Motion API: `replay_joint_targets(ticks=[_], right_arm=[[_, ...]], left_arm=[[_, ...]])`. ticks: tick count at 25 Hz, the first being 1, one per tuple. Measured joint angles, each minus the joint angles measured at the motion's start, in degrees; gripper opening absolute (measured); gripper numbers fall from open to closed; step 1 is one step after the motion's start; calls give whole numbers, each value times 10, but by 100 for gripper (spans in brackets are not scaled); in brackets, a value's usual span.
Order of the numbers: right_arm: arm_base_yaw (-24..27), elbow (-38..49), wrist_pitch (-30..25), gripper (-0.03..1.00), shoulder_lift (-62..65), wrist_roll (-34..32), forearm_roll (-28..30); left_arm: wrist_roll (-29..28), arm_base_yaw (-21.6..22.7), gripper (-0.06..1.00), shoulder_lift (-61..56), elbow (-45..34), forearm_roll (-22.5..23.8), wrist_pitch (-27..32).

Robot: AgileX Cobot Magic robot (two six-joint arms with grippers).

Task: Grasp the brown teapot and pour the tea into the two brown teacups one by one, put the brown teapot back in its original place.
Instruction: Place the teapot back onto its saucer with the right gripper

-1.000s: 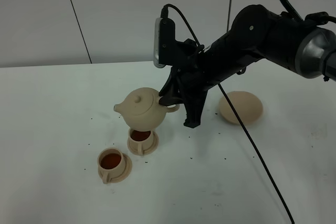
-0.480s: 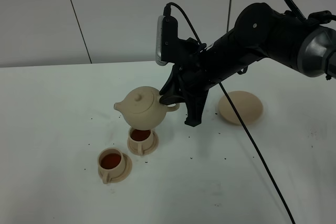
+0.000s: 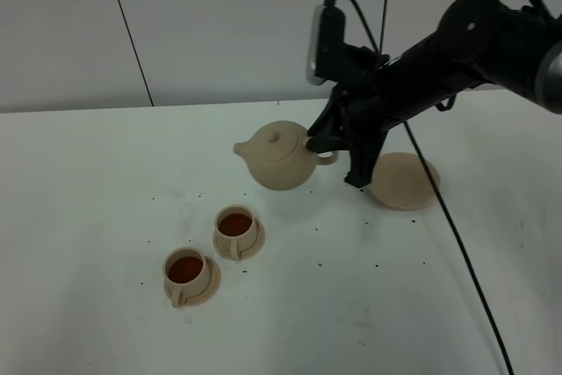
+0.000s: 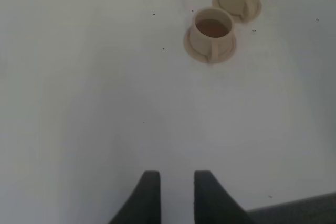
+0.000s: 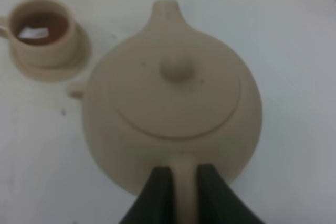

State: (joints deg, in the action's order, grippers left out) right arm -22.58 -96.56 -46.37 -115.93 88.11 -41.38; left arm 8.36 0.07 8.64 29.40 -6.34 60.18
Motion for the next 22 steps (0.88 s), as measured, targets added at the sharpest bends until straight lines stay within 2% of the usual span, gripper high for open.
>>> replay_joint_targets(ticks=[13,22], right_arm=[[103,18,6,10,0,24,-30],[135,21,8,10,-12,30,-38]], left_arm=[[0,0,23,0,0,0,0],[0,0,23,0,0,0,0]])
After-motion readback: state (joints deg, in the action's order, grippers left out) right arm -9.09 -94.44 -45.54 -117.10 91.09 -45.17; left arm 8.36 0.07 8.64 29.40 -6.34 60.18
